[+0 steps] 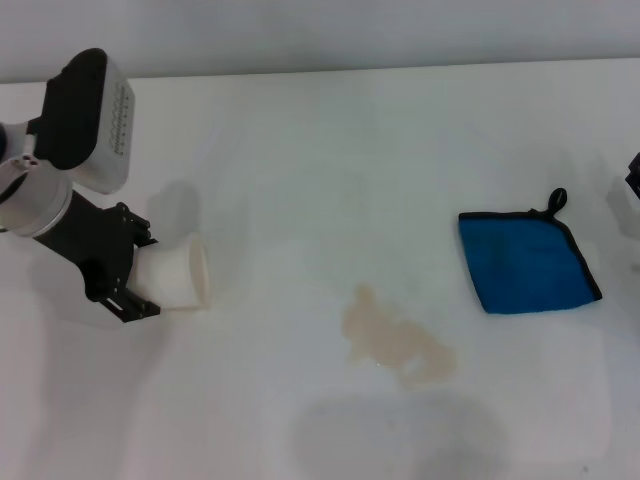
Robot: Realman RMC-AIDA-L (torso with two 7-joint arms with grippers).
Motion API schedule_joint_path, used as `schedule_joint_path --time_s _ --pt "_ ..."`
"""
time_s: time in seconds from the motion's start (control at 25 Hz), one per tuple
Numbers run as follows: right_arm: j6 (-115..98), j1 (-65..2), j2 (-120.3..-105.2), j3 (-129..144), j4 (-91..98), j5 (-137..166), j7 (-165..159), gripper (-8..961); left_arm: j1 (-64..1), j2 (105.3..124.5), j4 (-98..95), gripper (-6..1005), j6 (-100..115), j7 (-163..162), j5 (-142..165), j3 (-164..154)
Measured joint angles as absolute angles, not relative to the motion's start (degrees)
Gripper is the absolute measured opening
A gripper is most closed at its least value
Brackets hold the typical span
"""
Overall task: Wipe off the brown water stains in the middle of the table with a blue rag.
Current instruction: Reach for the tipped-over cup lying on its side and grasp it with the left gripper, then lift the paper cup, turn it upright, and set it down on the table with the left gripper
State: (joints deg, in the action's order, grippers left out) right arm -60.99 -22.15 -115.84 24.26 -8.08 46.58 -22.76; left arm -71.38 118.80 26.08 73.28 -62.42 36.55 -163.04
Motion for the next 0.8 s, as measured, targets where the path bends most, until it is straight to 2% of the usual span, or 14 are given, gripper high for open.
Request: schedule_joint_path --time_s 0.52,0.68,0.8 --pt "-60.8 -22.4 -115.72 24.3 -8.1 46.6 -22.8 838 -70.0 118.51 28.5 779 74.0 -64.7 27.7 -162.9" --pt "-60.9 -22.2 -115.66 24.3 -8.1 46.6 -22.8 838 -68.4 118.34 31.8 756 75.8 -64.3 18.8 -163.0" --pt "-61.0 -22.2 -115.65 24.3 -8.1 46.6 -22.8 838 -64.6 118.32 33.9 728 77.8 -63.2 4.9 -163.0"
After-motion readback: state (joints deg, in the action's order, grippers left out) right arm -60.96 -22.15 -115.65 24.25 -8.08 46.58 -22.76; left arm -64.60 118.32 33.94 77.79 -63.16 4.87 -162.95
